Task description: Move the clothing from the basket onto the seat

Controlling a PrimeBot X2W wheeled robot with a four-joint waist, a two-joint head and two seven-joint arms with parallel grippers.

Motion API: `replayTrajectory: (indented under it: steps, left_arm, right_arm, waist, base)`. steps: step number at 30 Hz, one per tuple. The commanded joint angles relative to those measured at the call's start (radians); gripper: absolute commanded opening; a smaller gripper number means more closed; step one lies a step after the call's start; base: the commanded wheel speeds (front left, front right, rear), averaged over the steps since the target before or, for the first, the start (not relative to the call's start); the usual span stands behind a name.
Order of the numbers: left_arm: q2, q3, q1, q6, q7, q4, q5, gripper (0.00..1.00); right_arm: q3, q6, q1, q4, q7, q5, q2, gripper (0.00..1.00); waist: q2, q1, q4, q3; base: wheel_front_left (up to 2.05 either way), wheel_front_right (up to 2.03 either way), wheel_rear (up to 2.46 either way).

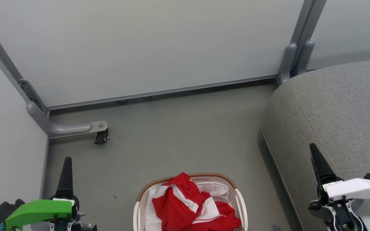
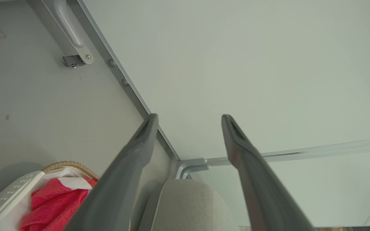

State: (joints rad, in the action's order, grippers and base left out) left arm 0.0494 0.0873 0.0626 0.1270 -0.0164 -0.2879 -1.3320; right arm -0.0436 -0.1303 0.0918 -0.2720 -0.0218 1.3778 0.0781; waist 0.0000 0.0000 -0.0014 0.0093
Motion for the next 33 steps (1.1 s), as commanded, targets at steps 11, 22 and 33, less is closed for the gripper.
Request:
replayTrajectory:
  steps: [11,22,33]
  left_arm:
    - [0.015,-0.031,0.022,0.002,0.049,0.011,0.268,1.0]
    - [0.018,-0.066,0.011,0.002,0.087,-0.001,0.454,1.0]
    - [0.01,-0.078,0.0,-0.007,0.118,-0.008,0.594,1.0]
  right_arm:
    - [0.041,0.0,0.043,0.003,0.052,-0.23,0.021,1.0]
    - [0.066,0.0,0.035,-0.004,0.09,-0.415,0.023,1.0]
    - [0.08,0.0,0.032,-0.016,0.122,-0.553,0.022,1.0]
  waist:
    - [0.0,0.0,-0.001,0.001]
    - [0.0,0.0,0.0,-0.003]
    - [0.0,0.0,-0.002,-0.003]
  base:
    - [0.0,0.0,0.0]
    - [0.0,0.0,0.0]
    - [0.0,0.0,0.0]
